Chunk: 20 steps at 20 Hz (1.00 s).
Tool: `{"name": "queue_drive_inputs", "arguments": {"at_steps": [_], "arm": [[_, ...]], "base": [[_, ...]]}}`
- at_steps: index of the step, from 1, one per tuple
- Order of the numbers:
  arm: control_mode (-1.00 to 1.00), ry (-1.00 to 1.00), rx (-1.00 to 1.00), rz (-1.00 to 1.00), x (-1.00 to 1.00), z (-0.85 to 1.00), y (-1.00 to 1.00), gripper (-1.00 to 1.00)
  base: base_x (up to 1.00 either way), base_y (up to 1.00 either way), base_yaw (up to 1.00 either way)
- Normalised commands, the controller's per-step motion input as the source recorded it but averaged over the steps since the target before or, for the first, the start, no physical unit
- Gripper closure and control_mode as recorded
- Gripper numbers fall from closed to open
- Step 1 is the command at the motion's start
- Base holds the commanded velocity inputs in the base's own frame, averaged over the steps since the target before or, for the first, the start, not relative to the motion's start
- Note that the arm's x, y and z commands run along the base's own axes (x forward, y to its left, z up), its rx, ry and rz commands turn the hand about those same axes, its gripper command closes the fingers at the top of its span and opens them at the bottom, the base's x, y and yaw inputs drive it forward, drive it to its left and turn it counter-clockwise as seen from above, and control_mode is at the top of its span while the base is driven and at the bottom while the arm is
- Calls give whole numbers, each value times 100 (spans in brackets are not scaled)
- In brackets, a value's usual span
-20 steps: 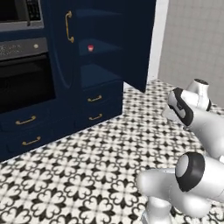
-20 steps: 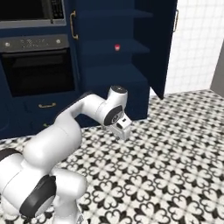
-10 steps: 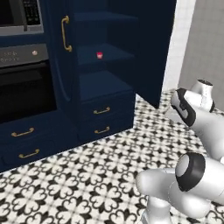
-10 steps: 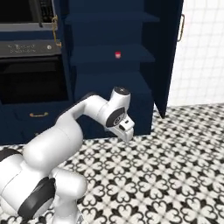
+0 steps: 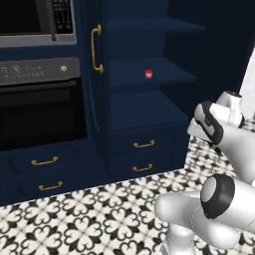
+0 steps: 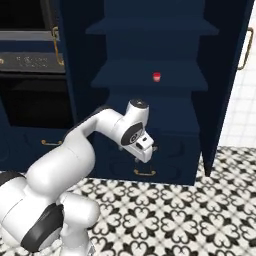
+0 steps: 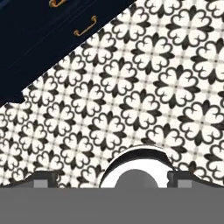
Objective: From the different types of pastries on the counter, select a croissant and place it on the cutting board. Then retrieve a jar of jam from the cabinet and place it alongside the croissant on the cutting board.
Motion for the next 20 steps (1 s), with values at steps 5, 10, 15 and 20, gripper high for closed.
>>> {"name": "queue_drive_inputs", "arguments": {"at_steps": [5, 10, 15, 20], "arm": [[100, 0, 0, 0, 0, 0, 0, -100], [100, 0, 0, 0, 0, 0, 0, -100], [100, 0, 0, 0, 0, 0, 0, -100], [100, 0, 0, 0, 0, 0, 0, -100]], "base": [[100, -63, 28], [100, -71, 18], [100, -43, 19], [74, -23, 16]]}}
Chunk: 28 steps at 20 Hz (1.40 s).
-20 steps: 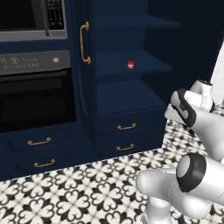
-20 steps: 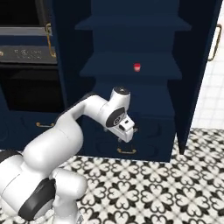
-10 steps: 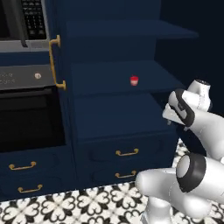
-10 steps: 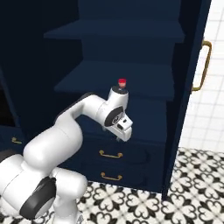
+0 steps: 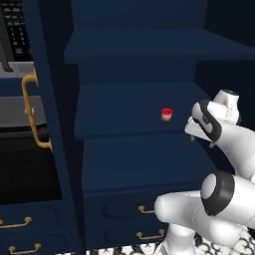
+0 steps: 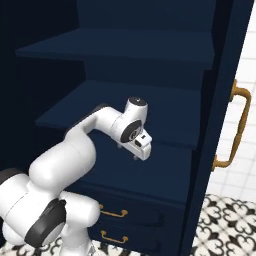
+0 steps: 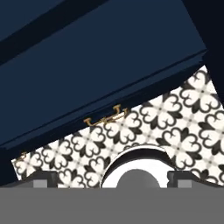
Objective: From the different types of pastries on the counter, select a croissant and place it on the cutting board. Then retrieve a jar of jam from the cabinet and place it alongside the croissant on the cutting board.
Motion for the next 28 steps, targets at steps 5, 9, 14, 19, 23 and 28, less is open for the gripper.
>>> {"name": "queue_drive_inputs", "arguments": {"at_steps": [5, 9, 14, 19, 23, 28], "arm": [[-100, -17, 4, 7, 0, 3, -3, -100], [-100, -41, 1, 28, 9, 5, 0, -100], [-100, -29, 0, 24, 36, 1, 9, -100], [-100, -26, -1, 19, 56, 18, 11, -100], [-100, -20, -7, 10, 49, 26, 0, -100], [-100, -19, -6, 5, 34, 2, 0, -100]], "base": [[26, -11, 7], [0, 0, 0], [0, 0, 0], [0, 0, 0], [0, 0, 0], [0, 0, 0]]}}
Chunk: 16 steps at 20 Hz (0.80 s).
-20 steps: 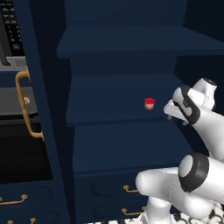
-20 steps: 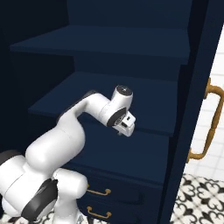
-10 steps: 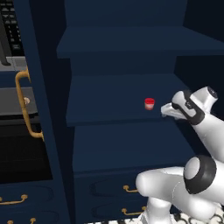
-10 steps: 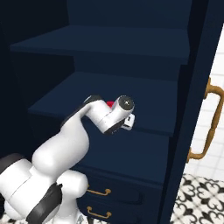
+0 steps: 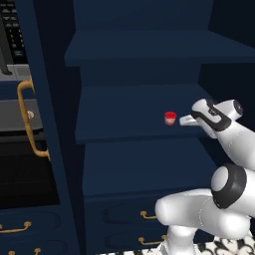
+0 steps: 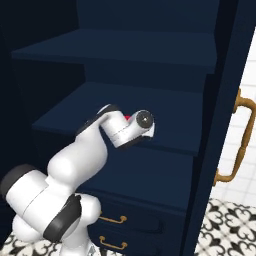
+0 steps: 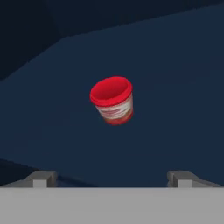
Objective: From the different types of pastries on the counter, select a croissant and place it on the cutting board. Then retrieve a jar of jam from the cabinet and place it alongside the croissant on the cutting board.
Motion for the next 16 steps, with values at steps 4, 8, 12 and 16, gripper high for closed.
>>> {"name": "queue_drive_inputs", "arguments": {"at_steps": [4, 8, 12, 16], "arm": [[-100, -16, -6, 7, 27, 0, 1, -100], [-100, -19, -3, 6, 8, 13, 7, -100], [-100, -7, 0, 5, 2, 5, 7, -100], [-100, 0, 0, 3, 0, 0, 2, -100]], "base": [[0, 0, 0], [0, 0, 0], [0, 0, 0], [0, 0, 0]]}}
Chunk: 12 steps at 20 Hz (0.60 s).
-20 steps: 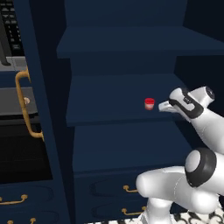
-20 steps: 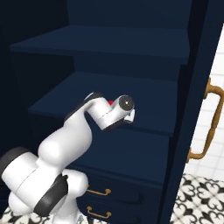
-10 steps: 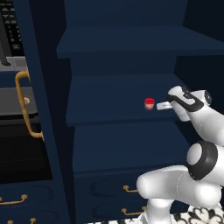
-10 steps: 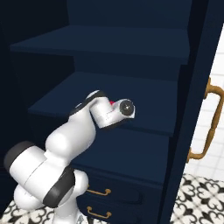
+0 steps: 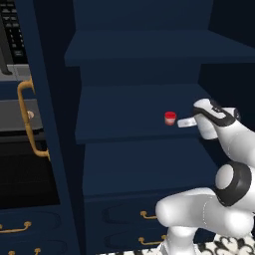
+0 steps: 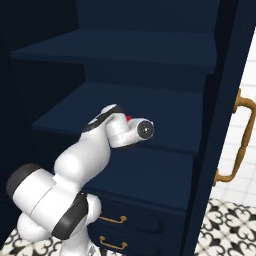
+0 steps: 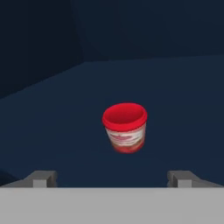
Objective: From the different types of pastries on the counter, select a croissant and place it on the cutting board. Then retrieve a jar of jam from the cabinet and place it alongside the croissant on the cutting board.
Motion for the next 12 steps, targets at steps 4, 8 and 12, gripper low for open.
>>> {"name": "queue_drive_inputs", "arguments": {"at_steps": [4, 8, 12], "arm": [[-100, 0, 0, 2, 19, 0, 6, -100], [-100, 0, 0, 0, 50, 0, 19, -100], [-100, 0, 0, 0, 29, 0, -2, -100]], "base": [[0, 0, 0], [0, 0, 0], [0, 0, 0]]}}
